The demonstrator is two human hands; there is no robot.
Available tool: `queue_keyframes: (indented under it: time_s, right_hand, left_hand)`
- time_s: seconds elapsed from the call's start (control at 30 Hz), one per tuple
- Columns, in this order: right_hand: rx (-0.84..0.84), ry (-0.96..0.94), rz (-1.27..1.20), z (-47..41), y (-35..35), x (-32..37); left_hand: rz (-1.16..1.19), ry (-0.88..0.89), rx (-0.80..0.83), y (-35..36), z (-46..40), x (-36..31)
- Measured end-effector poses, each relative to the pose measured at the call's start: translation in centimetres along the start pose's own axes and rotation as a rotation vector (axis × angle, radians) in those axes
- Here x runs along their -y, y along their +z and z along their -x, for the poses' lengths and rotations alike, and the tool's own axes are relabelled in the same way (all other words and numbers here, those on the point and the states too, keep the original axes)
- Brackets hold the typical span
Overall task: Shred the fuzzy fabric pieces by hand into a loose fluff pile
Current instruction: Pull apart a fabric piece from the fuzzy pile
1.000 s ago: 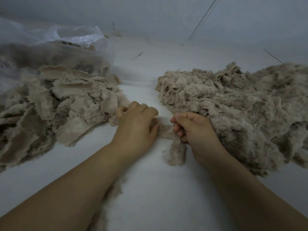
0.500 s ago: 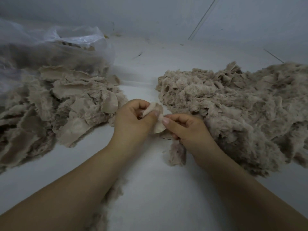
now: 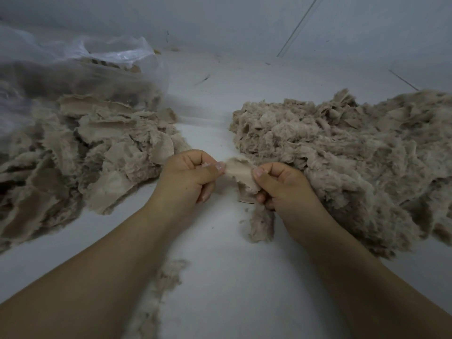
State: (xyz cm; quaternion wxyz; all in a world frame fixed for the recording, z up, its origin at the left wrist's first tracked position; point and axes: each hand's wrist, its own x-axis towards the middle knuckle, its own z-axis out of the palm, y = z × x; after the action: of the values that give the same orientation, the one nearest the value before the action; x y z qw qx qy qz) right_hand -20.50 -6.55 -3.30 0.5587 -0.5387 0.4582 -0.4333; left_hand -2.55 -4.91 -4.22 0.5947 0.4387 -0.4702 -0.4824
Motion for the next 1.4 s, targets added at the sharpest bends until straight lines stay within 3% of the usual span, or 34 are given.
queue_keyframes:
  time_s: [0.13,0.23,0.3,0.37,0.5,0.67,0.87,0.93,1.07,1.27,1.4]
  right_hand:
    - [-0.017,0.041,-0.033,-0.1,-0.1,0.2]
    - [-0.035,0.06,-0.052,-0.1,0.1,0.3]
    - [-0.031,0.052,-0.049,0.0,0.1,0.4]
    - [-0.012,0.039,-0.047,0.1,0.1,0.4]
    - [0.041,0.024,-0.033,0.2,0.0,0.5]
    - [0.152,-0.007,-0.054,0.3,0.0,0.3]
    - [0.129,-0.007,0.015,0.2,0.0,0.2]
    - [0.103,0.001,0.012,0.1,-0.1,0.2]
    - [0.103,0.004,-0.013,0.1,-0.1,0.2]
    - [0.105,-0.004,-0.013,0.1,-0.2,0.1]
    - [0.099,-0.008,-0.007,0.1,-0.2,0.1]
  left_hand:
    - [-0.007,-0.033,0.081,-1.2,0.4,-0.7]
    - [-0.129,-0.179,0.575,-2.3,0.4,-1.9]
    - [-0.214,-0.253,0.762,-2.6,0.5,-2.5]
    - [-0.25,-0.253,0.645,-2.2,0.4,-2.3]
    - [-0.279,-0.029,0.074,-0.2,0.0,-0.7]
    - [-0.298,-0.047,0.164,1.0,0.1,-0.2]
    - [-0.2,-0.054,-0.071,0.1,-0.4,0.0]
    - [-0.202,-0.074,-0.024,0.1,-0.5,-0.1]
    - [-0.264,-0.172,0.25,-0.1,-0.3,-0.7]
    - [-0.159,-0.242,0.362,-0.2,-0.3,-1.0]
    - [-0.279,-0.268,0.445,-0.4,-0.2,-1.3]
